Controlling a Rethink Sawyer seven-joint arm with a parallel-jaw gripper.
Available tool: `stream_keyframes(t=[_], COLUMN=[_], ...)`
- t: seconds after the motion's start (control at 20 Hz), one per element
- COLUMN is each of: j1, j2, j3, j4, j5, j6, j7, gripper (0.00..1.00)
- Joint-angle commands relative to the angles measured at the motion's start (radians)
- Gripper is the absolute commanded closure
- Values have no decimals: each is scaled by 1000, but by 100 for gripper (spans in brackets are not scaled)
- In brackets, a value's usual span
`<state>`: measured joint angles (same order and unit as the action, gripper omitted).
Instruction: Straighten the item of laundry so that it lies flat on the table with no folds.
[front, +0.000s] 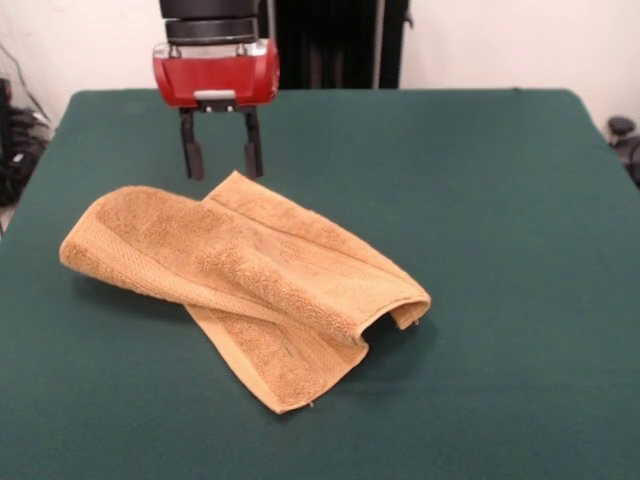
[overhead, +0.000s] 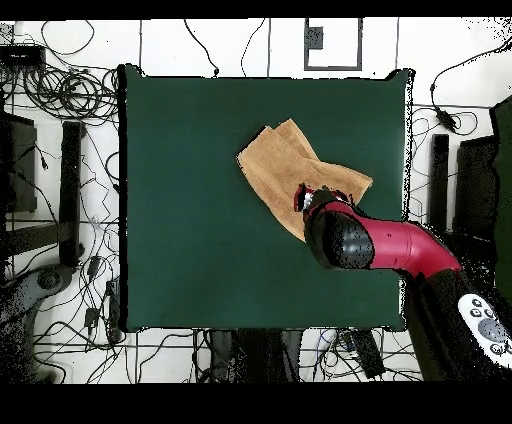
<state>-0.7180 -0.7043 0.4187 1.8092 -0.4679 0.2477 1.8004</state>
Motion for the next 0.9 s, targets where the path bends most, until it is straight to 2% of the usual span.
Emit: stream_keyframes(t=[0.05,0.25,0.45,0.65,0.9], j1=[61,64,83,107,79], j2=[107,133,108,41,42], j3=[-44,-52,-68,-94,-51], j4=[-31,-71,-103,-123,-137], j5=[18,26,28,60,94], j6=[145,186,238,411,513], j7=[60,40,28,17,-16], gripper=[0,0,0,0,0])
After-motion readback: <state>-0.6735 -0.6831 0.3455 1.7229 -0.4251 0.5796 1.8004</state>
